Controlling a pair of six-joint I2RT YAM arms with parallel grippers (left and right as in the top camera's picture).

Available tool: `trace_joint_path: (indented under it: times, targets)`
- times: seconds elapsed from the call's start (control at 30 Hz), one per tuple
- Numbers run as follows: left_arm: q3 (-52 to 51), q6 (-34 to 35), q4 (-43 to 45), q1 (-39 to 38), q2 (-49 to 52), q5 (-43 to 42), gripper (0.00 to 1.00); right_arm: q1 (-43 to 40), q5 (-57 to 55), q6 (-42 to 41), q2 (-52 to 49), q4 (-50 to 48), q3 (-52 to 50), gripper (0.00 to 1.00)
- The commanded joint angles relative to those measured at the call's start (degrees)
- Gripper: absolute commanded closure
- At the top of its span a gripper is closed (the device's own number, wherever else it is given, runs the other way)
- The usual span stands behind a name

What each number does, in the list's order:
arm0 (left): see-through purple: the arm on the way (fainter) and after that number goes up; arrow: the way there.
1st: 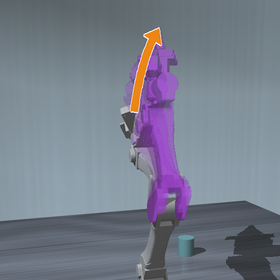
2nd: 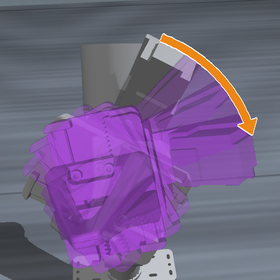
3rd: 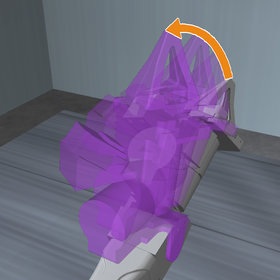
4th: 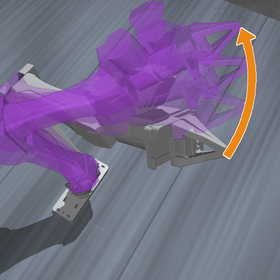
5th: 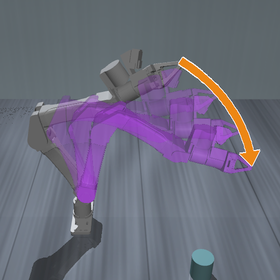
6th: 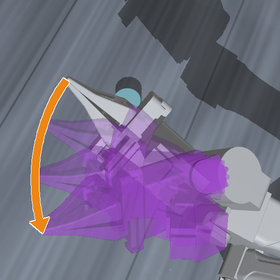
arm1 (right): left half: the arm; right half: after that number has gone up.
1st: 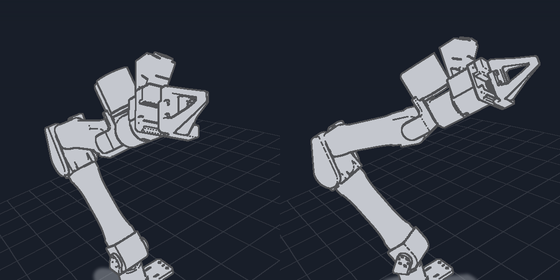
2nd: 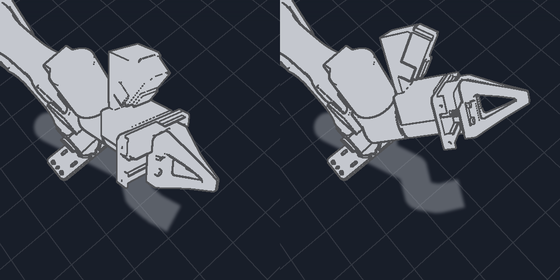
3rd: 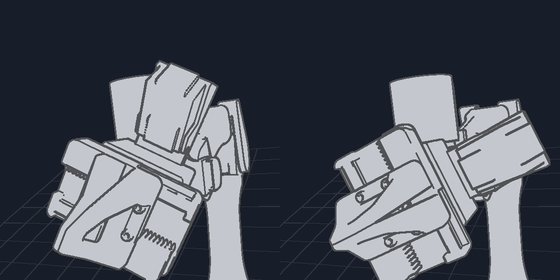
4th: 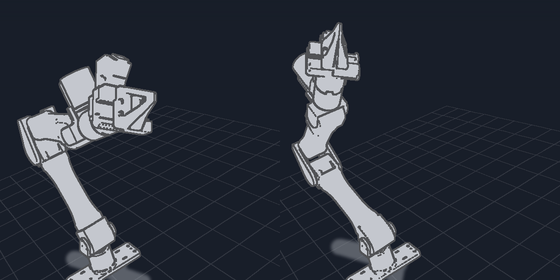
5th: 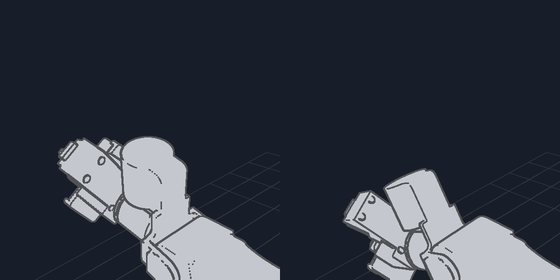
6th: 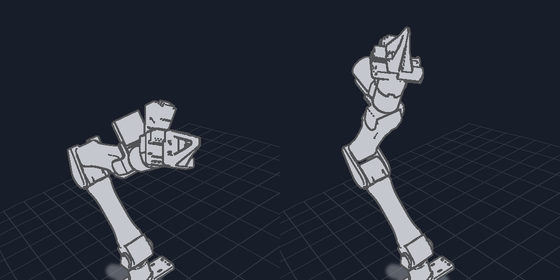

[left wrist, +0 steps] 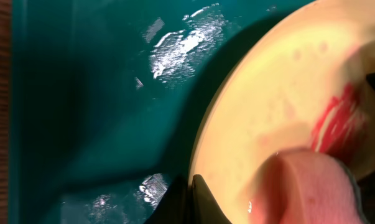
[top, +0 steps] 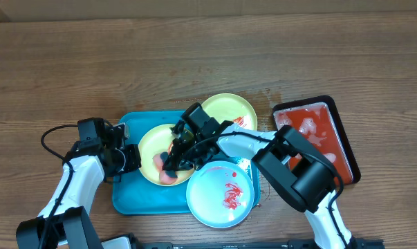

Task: Clean dirty plates on tray and stack at the side
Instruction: 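Carry the sponge with the right gripper onto the left yellow plate, then scrub the yellow plate with the sponge while the left gripper holds it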

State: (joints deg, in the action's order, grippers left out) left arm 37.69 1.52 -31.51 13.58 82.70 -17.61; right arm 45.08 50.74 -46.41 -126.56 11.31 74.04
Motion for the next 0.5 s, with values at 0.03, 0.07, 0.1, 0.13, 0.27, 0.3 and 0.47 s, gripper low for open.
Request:
trace_joint_path:
  times: [0.03,0.07,0.1,0.13,0.27,0.3,0.47]
  targets:
    - [-0.15,0.66,0.37,0.24,0.17,0.24,0.96,-4.22,-8.0,2.49,-1.07,4.59,-0.48,0.96]
    - [-0.15,0.63,0.39,0.24,0.17,0.26,0.95,-4.48,-9.97,4.11,-1.07,6.54,0.17,0.96]
    - [-0.15,0.61,0.42,0.24,0.17,0.35,0.95,-4.57,-12.24,5.75,-1.07,8.85,1.05,0.96]
    - [-0.15,0.63,0.42,0.24,0.17,0.7,0.96,-4.57,-14.14,7.61,-1.07,11.1,2.14,0.96]
    - [-0.15,0.66,0.42,0.24,0.17,1.68,0.95,-3.26,-24.39,14.64,-1.07,20.35,7.56,0.96]
    - [-0.15,0.68,0.42,0.24,0.17,1.68,0.96,-2.75,-26.51,16.2,-1.07,21.97,8.76,0.96]
    - [-0.15,0.66,0.39,0.24,0.17,1.68,0.95,1.09,-35.1,21.77,-1.07,26.97,13.75,0.96]
